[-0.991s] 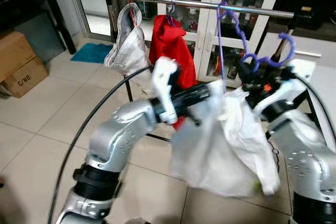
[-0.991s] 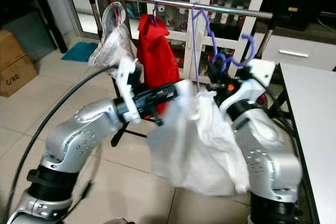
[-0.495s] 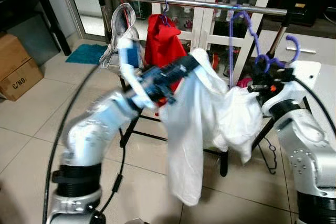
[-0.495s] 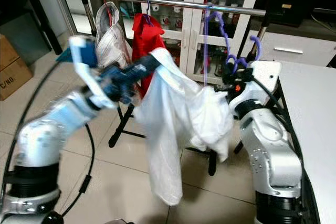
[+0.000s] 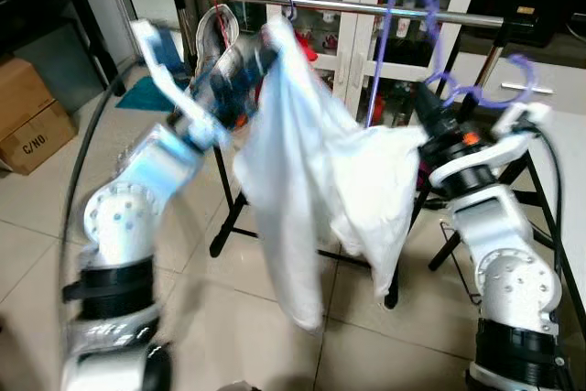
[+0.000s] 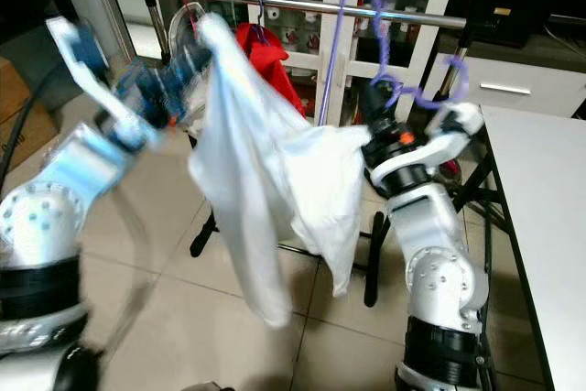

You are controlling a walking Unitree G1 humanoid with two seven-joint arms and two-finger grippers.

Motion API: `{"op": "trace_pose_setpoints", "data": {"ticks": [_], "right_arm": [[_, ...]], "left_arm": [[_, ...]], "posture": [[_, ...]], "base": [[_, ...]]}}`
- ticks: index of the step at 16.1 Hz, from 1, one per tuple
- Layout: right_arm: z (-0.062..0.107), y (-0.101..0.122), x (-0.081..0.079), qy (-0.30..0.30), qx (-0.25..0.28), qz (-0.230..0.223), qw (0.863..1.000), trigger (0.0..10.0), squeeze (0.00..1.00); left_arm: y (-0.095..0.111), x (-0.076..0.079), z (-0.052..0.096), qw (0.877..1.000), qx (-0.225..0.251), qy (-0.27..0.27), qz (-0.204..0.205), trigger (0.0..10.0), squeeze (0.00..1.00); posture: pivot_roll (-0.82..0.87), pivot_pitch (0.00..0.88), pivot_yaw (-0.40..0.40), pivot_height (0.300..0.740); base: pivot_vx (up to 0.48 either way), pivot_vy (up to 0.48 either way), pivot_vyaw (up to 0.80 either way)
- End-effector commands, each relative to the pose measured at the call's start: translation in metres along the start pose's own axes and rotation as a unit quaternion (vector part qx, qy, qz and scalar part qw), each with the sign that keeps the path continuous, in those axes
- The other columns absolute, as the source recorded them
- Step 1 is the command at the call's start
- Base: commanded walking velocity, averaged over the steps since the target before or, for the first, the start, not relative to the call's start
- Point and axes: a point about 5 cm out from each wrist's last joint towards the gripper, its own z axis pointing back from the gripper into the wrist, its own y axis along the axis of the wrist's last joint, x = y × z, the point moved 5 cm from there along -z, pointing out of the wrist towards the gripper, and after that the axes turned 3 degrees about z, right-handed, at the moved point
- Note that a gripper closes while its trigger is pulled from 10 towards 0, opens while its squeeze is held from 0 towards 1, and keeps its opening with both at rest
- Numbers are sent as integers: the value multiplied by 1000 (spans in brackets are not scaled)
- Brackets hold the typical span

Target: Hang hanger

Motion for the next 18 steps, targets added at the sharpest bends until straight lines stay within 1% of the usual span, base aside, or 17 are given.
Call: {"op": "trace_pose_setpoints", "data": {"ticks": [1, 2, 3, 4, 6, 7, 8, 9, 10, 11, 12, 14, 15, 16, 17, 18], "right_arm": [[-5, 22, -13, 34, 47, -37, 998, 0, 0], [-8, 31, -10, 29, 66, -42, 996, 0, 0], [-13, 39, -1, 6, 76, -9, 997, 0, 0], [-14, 41, 2, -1, 78, 1, 997, 0, 0], [-17, 70, 25, -67, 149, 21, 986, 0, 0], [-19, 81, 31, -87, 167, 56, 981, 0, 0], [-19, 89, 38, -109, 186, 68, 974, 0, 0], [-19, 97, 46, -127, 206, 63, 968, 0, 0], [-21, 103, 51, -132, 221, 53, 965, 0, 0], [-26, 108, 50, -123, 233, 28, 964, 0, 0], [-35, 112, 41, -87, 235, -15, 968, 0, 0], [-43, 115, 31, -53, 239, -55, 968, 0, 0], [-46, 121, 23, -19, 250, -116, 961, 0, 0], [-47, 128, 15, 10, 255, -131, 958, 0, 0], [-46, 133, 9, 28, 256, -124, 958, 0, 0], [-45, 137, 8, 31, 263, -122, 956, 0, 0]], "left_arm": [[-35, 10, 1, 996, -81, -33, 13, 0, 0], [-60, 17, 9, 989, -140, -55, 15, 0, 0], [-84, 25, 18, 978, -196, -75, 14, 0, 0], [-90, 27, 21, 974, -210, -79, 16, 0, 0], [-108, 22, 26, 967, -246, -68, 12, 0, 0], [-110, 26, 26, 965, -247, -81, 17, 0, 0], [-108, 33, 26, 965, -243, -98, 26, 0, 0], [-110, 40, 28, 961, -249, -116, 34, 0, 0], [-116, 42, 33, 956, -266, -121, 35, 0, 0], [-122, 37, 37, 955, -274, -108, 33, 0, 0], [-129, 25, 41, 956, -283, -75, 26, 0, 0], [-135, 13, 47, 955, -295, -41, 14, 0, 0], [-141, 7, 54, 950, -312, -24, 7, 0, 0], [-148, 4, 64, 941, -338, -19, -1, 0, 0], [-151, 2, 72, 936, -352, -13, -4, 0, 0], [-152, 0, 79, 932, -362, -8, -5, 0, 0]], "posture": [[-48, 0, 62, 740], [-48, 0, 62, 740], [-48, 0, 62, 740], [-48, 0, 62, 740], [-58, 0, 72, 740], [-58, 0, 72, 740], [-58, 0, 70, 740], [-55, 0, 68, 740], [-55, 0, 65, 740], [-56, 0, 64, 740], [-56, 0, 62, 740], [-55, 0, 58, 740], [-53, 0, 56, 740], [-51, 0, 54, 740], [-52, 0, 56, 740], [-52, 0, 58, 740]], "base": [[0, 0, 0], [0, 0, 0], [0, 0, 0], [0, 0, 0], [0, 0, 0], [0, 0, 0], [0, 0, 0], [0, 0, 0], [0, 0, 0], [0, 0, 0], [0, 0, 0], [0, 0, 0], [0, 0, 0], [0, 0, 0], [0, 0, 0], [0, 0, 0]]}}
